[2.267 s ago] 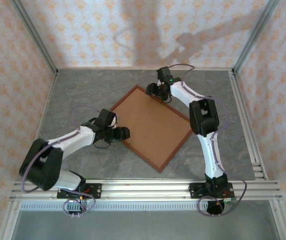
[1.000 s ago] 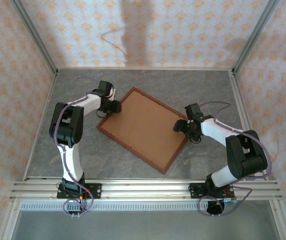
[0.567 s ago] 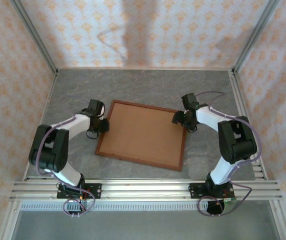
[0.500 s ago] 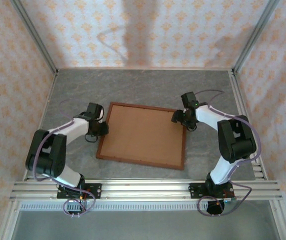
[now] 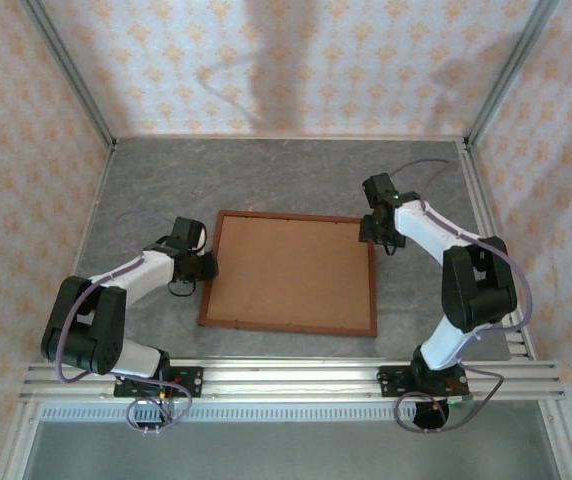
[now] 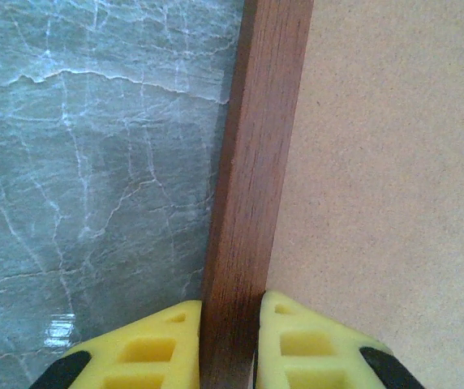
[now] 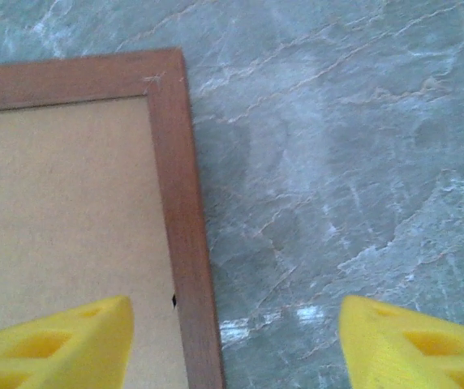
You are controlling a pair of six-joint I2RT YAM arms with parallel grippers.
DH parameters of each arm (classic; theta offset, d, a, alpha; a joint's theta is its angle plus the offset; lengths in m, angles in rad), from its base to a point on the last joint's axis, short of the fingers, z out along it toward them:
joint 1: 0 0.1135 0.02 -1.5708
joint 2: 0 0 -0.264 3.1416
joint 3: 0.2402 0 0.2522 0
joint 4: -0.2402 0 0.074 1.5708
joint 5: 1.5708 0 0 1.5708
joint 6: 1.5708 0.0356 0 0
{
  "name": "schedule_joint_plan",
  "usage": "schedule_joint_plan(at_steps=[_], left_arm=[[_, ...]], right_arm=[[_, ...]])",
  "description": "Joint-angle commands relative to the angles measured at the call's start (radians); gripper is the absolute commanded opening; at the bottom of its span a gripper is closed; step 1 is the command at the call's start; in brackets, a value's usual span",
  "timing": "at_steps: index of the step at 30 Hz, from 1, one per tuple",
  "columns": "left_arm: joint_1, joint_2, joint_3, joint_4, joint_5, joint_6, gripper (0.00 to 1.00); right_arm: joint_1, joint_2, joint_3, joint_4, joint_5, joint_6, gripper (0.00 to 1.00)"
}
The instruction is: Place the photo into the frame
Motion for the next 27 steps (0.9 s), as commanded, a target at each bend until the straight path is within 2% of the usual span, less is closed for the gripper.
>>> schedule_joint_plan(at_steps=[1,14,27], left_arm=[[-0.009,0.003,-0.023,-0.02,0.017,-0.023,0.18],[-0.008,0.023,-0.021,-0.008,0.027,-0.023,0.18],[-0.009,0.035,-0.019,-0.005,0.029,-0.023,0.18]], right_arm=[[-0.003,0.03,0.027,-0.072,0.092,-0.03,0.62],[0.009,0.111,0.018,-0.044,0.033,-0.024,0.52],[0.049,0.105,-0.041,-0.04,-0.025,-0.002,0.48]])
